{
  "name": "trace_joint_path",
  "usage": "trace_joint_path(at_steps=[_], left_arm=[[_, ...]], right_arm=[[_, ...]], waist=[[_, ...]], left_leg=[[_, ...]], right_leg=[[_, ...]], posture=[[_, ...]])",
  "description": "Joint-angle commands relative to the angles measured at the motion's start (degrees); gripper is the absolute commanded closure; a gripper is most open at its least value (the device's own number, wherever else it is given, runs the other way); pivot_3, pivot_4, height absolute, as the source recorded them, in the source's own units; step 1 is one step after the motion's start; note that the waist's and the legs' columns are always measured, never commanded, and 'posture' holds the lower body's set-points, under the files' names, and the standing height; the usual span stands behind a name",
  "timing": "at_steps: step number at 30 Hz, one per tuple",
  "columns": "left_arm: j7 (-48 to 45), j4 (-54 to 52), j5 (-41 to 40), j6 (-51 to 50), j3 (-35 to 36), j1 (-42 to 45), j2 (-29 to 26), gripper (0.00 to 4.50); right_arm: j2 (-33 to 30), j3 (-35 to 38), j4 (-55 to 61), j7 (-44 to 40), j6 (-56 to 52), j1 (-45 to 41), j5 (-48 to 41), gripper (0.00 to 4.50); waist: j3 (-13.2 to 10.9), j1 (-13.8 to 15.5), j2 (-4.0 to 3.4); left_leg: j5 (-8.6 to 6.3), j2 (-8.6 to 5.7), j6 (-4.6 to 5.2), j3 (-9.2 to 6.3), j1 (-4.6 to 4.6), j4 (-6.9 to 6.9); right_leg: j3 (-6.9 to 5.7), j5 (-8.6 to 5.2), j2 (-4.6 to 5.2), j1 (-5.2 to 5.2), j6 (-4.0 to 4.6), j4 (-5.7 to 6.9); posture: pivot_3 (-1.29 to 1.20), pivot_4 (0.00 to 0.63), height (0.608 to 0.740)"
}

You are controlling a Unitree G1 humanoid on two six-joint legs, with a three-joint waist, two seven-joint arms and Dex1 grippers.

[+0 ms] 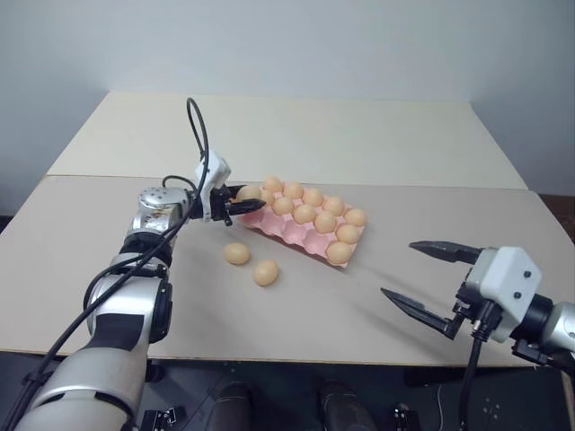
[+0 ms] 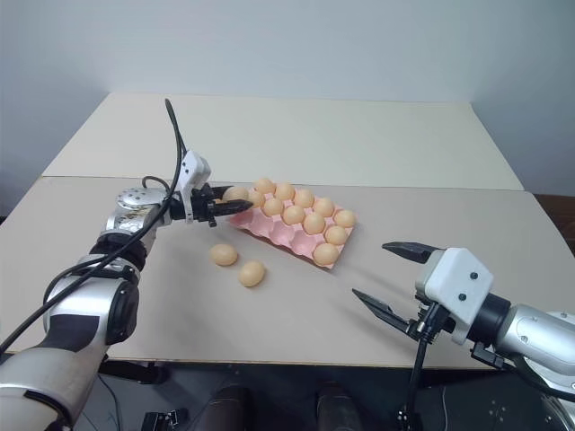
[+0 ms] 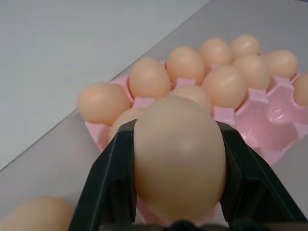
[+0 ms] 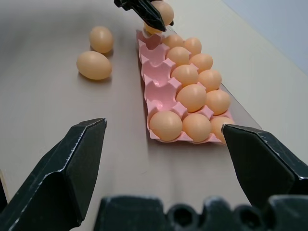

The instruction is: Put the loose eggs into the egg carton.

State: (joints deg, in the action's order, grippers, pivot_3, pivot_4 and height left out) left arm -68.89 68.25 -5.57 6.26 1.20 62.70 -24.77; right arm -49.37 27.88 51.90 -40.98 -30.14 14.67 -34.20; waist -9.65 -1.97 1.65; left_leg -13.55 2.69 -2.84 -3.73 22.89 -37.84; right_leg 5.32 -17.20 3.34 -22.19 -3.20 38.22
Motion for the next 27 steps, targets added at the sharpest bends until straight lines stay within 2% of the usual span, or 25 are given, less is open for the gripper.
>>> trace_joint_path(at_steps=[1, 4, 9, 13, 14, 20, 27], left_arm=[[-2.10, -1.01, -1.16, 0.50, 1.90, 1.74, -1.86, 2.70], [-5.03, -1.57, -1.50, 0.10, 2.17, 0.36, -2.59, 2.70], [-2.01, -1.07, -0.64, 3.65, 2.37, -1.14, -1.31, 2.70], [-2.25, -0.36, -0.16, 1.49, 1.78, -0.04, -1.01, 2.70], [-2.29, -0.37, 0.45, 2.34, 1.25, -0.16, -1.10, 2.01], [-0.18, -0.10, 1.78, 4.05, 1.17, -0.70, -1.09, 0.11], [-3.72, -1.90, -0.77, 3.15, 3.52, -0.85, -3.60, 0.02]], right_arm=[[0.76, 1.81, 2.02, 0.68, 0.38, 0.84, 0.18, 0.00], [0.93, 0.73, 1.54, 0.85, 0.73, 0.59, 0.89, 0.00], [0.48, -0.28, -0.12, 0.66, 0.73, -1.66, 1.07, 0.00], [0.54, 0.24, -0.34, 0.08, 0.79, -1.35, 1.33, 0.00], [0.63, 0.41, -0.21, -0.02, 0.81, -1.06, 1.43, 0.00], [1.08, 0.88, 0.20, 0.21, 0.86, -0.15, 1.83, 0.00], [1.42, 0.94, 0.45, 0.50, 0.81, 0.43, 2.35, 0.00]], waist=[[0.00, -0.03, 0.00], [0.00, -0.15, 0.00], [0.00, -0.11, 0.00], [0.00, 0.20, 0.00], [0.00, 0.20, 0.00], [0.00, 0.25, 0.00], [0.00, 0.13, 0.00]], left_leg=[[0.00, 0.00, 0.00, -0.01, 0.00, 0.00], [0.00, 0.00, 0.00, -0.01, -0.01, 0.00], [0.00, 0.00, 0.00, -0.01, -0.01, 0.00], [0.00, -0.01, 0.00, -0.02, 0.03, -0.02], [0.00, -0.02, 0.00, -0.02, 0.02, -0.02], [0.00, -0.02, 0.00, -0.02, 0.00, -0.02], [0.00, -0.02, 0.00, -0.02, 0.00, -0.02]], right_leg=[[-0.01, 0.00, 0.00, 0.00, 0.00, 0.00], [-0.01, 0.00, 0.00, 0.00, 0.00, 0.01], [-0.01, 0.00, 0.00, 0.00, 0.00, 0.01], [-0.01, 0.00, 0.02, 0.00, -0.01, -0.01], [-0.01, 0.00, 0.02, 0.00, -0.01, -0.01], [-0.01, 0.00, 0.02, 0.00, 0.00, 0.01], [-0.01, 0.00, 0.01, 0.00, 0.00, 0.01]], posture=[[0.00, 0.150, 0.740], [0.00, 0.150, 0.740], [0.00, 0.150, 0.740], [0.00, 0.150, 0.740], [0.00, 0.150, 0.740], [0.00, 0.150, 0.740], [0.00, 0.150, 0.740]])
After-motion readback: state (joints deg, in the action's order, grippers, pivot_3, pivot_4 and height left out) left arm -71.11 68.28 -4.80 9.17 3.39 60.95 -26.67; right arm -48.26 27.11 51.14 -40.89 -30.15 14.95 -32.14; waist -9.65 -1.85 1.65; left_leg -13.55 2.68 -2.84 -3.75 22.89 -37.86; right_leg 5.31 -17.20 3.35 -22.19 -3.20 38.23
